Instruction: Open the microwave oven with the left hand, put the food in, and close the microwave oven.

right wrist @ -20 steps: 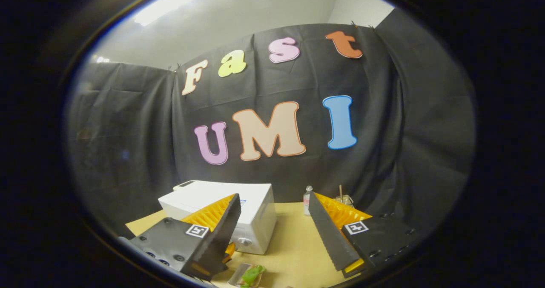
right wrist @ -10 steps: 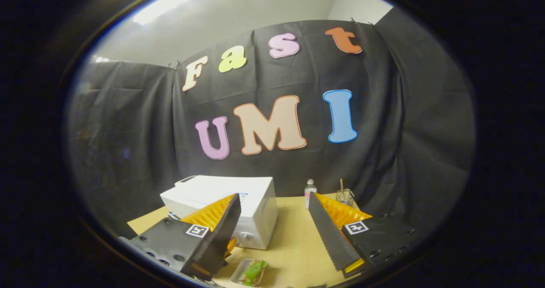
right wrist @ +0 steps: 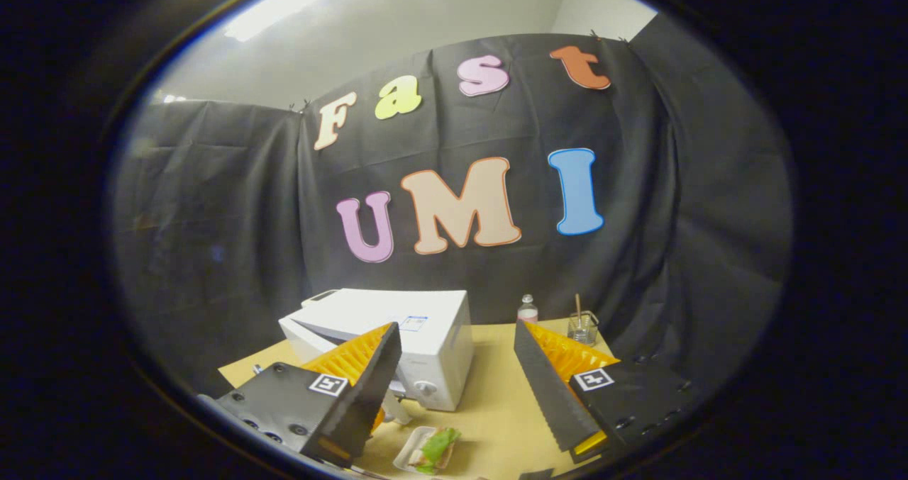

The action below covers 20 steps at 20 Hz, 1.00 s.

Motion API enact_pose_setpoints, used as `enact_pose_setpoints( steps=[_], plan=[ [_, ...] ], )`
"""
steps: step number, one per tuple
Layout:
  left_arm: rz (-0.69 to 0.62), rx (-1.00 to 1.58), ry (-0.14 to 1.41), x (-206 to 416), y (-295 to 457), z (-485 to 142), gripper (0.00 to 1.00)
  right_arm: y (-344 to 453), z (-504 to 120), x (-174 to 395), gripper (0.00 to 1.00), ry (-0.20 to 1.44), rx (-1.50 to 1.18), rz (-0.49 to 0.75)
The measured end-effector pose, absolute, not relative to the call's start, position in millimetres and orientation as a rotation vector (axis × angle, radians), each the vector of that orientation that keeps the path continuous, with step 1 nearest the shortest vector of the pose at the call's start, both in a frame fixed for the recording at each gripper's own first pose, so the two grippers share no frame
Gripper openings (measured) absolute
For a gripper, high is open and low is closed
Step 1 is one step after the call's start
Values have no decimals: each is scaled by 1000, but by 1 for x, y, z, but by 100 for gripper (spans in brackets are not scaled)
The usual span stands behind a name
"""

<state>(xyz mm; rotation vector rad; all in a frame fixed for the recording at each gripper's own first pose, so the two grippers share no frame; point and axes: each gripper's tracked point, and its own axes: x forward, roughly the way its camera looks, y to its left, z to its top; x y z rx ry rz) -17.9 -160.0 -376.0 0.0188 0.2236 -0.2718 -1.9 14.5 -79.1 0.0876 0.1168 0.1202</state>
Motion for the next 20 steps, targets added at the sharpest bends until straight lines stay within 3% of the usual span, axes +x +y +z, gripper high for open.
enact_pose_setpoints(
  steps=[5,9,10,11,12,14,20],
  plan=[
    [-263,50,237,-62,-136,-369,21,37,-91,-16,92,142,94,160],
    [-186,81,219,-85,-101,-365,34,51,-102,-31,92,156,96,181],
    [-163,83,217,-89,-91,-364,55,54,-105,-35,92,162,102,186],
    [-135,84,217,-93,-80,-364,64,57,-107,-37,92,168,106,193],
    [-115,77,224,-96,-70,-365,83,60,-110,-39,92,173,110,197],
    [-105,33,243,-108,-61,-367,100,65,-117,-43,92,183,117,203],
    [-6,85,246,-147,-17,-358,99,68,-148,-36,92,250,167,199]
  ],
)
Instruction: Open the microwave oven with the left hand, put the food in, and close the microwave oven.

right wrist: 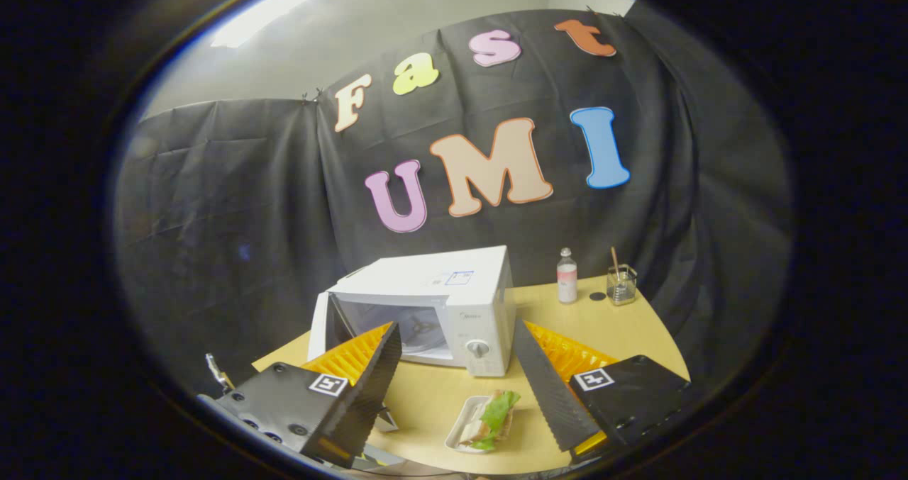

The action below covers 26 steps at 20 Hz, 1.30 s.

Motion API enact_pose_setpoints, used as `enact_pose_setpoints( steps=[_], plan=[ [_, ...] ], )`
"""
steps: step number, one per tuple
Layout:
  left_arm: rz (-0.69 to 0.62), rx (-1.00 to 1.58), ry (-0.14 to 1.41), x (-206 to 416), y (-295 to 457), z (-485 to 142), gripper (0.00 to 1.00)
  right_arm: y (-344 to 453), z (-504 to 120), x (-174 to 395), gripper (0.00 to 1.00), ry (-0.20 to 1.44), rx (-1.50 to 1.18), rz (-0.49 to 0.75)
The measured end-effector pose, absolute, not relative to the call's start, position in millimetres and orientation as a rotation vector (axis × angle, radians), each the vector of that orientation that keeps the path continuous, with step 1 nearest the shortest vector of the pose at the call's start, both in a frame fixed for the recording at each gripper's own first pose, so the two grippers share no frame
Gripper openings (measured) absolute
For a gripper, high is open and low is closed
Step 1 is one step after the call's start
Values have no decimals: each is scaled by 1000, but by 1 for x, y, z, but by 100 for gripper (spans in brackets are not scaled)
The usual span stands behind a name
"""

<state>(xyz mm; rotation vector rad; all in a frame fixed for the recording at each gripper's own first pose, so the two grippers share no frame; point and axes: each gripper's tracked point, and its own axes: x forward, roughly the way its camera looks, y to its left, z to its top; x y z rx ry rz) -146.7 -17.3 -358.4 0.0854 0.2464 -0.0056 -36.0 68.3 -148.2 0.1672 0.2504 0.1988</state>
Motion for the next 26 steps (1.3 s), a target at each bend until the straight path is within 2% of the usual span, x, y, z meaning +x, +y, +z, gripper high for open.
enact_pose_setpoints(
  steps=[1,2,5,6,13,20,26],
  plan=[
    [18,96,246,-154,-7,-356,99,68,-153,-36,92,259,174,198],
    [47,102,247,-161,4,-354,99,67,-157,-36,99,268,178,195],
    [130,94,256,-187,35,-350,100,64,-172,-38,99,298,187,187],
    [157,90,263,-195,46,-348,99,63,-177,-37,92,308,189,184],
    [373,88,228,-247,122,-318,100,66,-215,-34,92,408,151,185],
    [574,140,153,-293,195,-252,99,73,-247,-35,92,537,154,217],
    [671,124,41,-299,239,-186,99,51,-293,-37,92,705,150,188]
  ],
)
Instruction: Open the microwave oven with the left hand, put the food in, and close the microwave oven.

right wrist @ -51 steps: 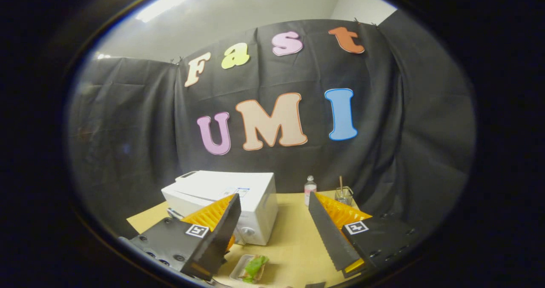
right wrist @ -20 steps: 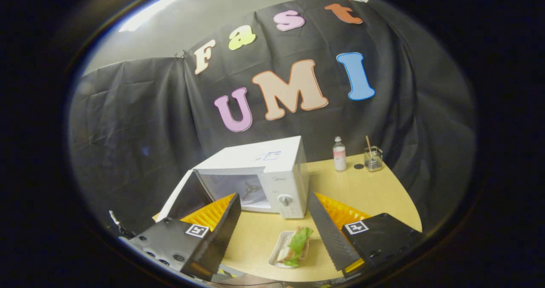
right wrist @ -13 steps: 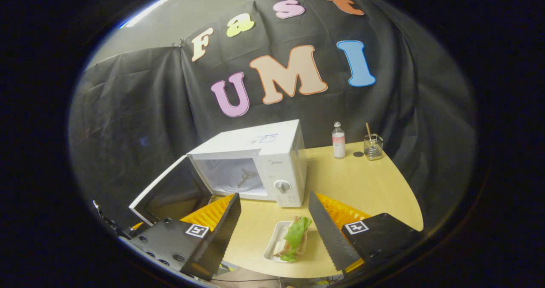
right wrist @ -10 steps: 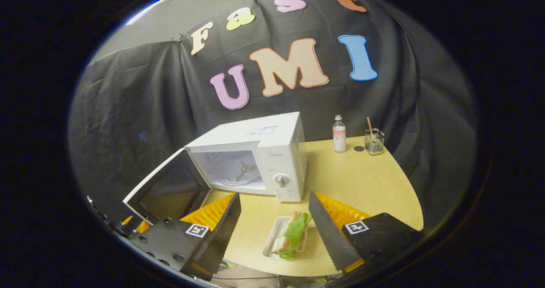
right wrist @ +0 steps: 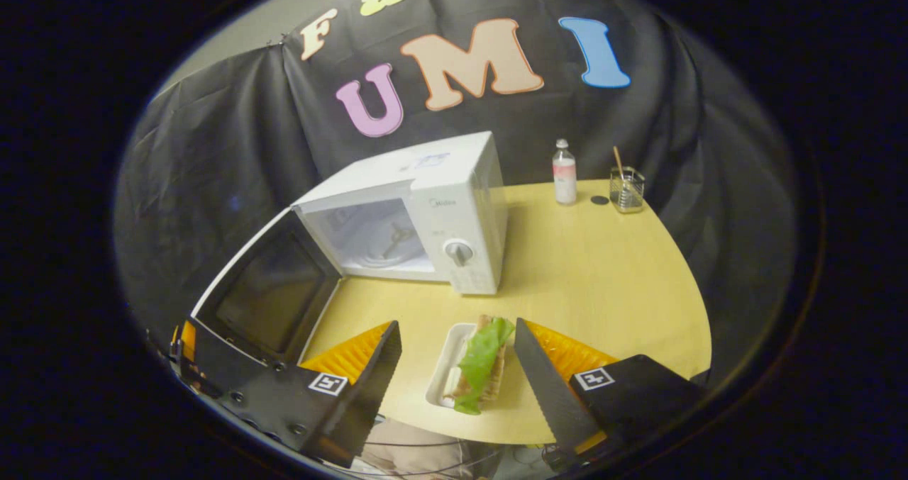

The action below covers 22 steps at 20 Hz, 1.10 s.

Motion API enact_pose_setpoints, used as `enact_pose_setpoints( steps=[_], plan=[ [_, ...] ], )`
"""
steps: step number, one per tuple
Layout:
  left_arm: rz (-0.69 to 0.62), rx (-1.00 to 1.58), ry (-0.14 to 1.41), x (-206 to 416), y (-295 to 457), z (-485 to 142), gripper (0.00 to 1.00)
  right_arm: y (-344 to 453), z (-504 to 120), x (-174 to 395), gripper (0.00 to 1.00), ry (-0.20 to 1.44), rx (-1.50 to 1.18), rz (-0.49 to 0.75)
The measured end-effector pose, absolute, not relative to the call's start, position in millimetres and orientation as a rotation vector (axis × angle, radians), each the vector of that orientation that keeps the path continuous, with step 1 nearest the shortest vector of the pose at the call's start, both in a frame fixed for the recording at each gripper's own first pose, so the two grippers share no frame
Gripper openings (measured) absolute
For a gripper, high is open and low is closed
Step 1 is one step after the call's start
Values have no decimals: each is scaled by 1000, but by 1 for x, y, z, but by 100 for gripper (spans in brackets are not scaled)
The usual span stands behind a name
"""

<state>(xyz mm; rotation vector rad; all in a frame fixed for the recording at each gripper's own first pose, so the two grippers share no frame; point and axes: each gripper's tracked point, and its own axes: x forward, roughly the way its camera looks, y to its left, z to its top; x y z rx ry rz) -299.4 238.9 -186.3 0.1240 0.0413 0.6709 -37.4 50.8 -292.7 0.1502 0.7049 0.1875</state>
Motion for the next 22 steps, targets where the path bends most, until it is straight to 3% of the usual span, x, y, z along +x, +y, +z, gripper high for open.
enact_pose_setpoints(
  steps=[1,2,3,6,7,8,9,10,11,12,21,22],
  plan=[
    [673,104,22,-297,242,-179,100,49,-300,-37,99,735,160,186],
    [666,82,3,-291,244,-171,99,46,-309,-35,92,761,168,186],
    [656,63,-9,-284,245,-165,99,45,-316,-35,99,787,175,187],
    [639,42,-21,-262,253,-154,95,45,-340,-33,99,861,210,191],
    [634,45,-18,-257,256,-151,93,44,-347,-32,92,884,217,189],
    [630,47,-19,-251,257,-148,95,43,-354,-32,100,908,226,189],
    [627,49,-20,-245,259,-145,94,43,-360,-32,92,931,238,189],
    [625,52,-20,-239,260,-141,95,43,-364,-31,100,950,252,191],
    [625,56,-21,-235,261,-138,94,42,-367,-31,100,968,265,189],
    [628,62,-24,-229,262,-134,95,42,-372,-28,91,981,277,186],
    [599,63,-50,-186,250,-124,95,59,-401,-37,86,1150,299,214],
    [595,61,-44,-182,249,-125,96,63,-403,-40,89,1165,318,215]
  ],
)
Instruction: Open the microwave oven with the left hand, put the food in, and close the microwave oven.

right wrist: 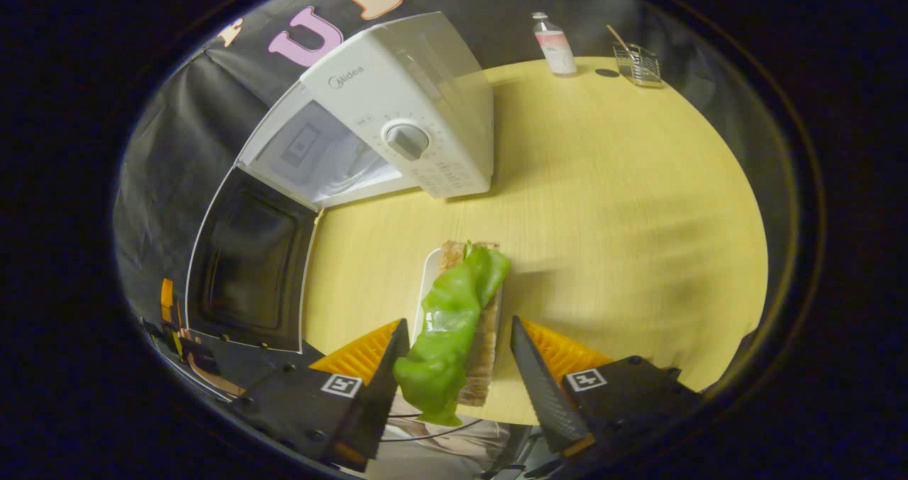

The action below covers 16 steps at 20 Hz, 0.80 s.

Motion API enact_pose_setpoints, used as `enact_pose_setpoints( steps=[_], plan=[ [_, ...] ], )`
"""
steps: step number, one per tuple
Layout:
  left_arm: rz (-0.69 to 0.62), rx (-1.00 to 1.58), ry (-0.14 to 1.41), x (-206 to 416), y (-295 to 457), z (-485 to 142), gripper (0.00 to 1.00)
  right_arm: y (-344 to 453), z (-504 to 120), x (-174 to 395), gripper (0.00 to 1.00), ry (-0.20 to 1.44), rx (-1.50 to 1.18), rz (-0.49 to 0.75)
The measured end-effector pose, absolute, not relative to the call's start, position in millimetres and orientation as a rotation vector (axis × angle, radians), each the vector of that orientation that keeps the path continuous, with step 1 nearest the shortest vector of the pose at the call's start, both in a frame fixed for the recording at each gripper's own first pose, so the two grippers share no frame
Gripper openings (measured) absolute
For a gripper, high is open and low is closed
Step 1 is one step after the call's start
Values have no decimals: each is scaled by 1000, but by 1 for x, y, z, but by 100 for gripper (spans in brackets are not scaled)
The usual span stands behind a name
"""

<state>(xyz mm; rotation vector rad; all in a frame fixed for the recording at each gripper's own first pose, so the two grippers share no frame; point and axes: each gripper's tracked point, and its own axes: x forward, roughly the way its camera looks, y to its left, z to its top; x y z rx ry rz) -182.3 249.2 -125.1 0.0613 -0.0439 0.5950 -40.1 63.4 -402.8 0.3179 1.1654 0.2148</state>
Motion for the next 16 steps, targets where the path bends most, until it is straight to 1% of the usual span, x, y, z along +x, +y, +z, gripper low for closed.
enact_pose_setpoints(
  steps=[1,2,3,4,5,6,9,10,13,14,15,16],
  plan=[
    [592,59,-38,-180,248,-127,95,66,-405,-40,74,1176,334,212],
    [590,55,-34,-178,248,-128,93,66,-409,-40,73,1186,346,190],
    [589,52,-30,-177,248,-129,96,59,-409,-41,50,1185,342,163],
    [589,49,-30,-176,248,-130,96,57,-412,-42,48,1188,342,146],
    [592,45,-30,-176,250,-131,96,58,-412,-41,36,1183,352,139],
    [597,40,-29,-176,251,-133,96,58,-412,-42,42,1173,353,135],
    [603,35,-19,-177,254,-137,93,58,-409,-41,42,1126,343,119],
    [606,36,-15,-177,255,-138,96,58,-406,-42,42,1101,342,115],
    [607,37,-15,-180,257,-137,96,58,-393,-38,42,1011,359,111],
    [606,42,-12,-180,256,-137,93,59,-387,-38,42,978,373,112],
    [607,47,-11,-182,257,-138,96,59,-381,-36,42,944,388,112],
    [607,51,-10,-183,257,-137,96,60,-374,-35,42,906,404,111]
  ],
)
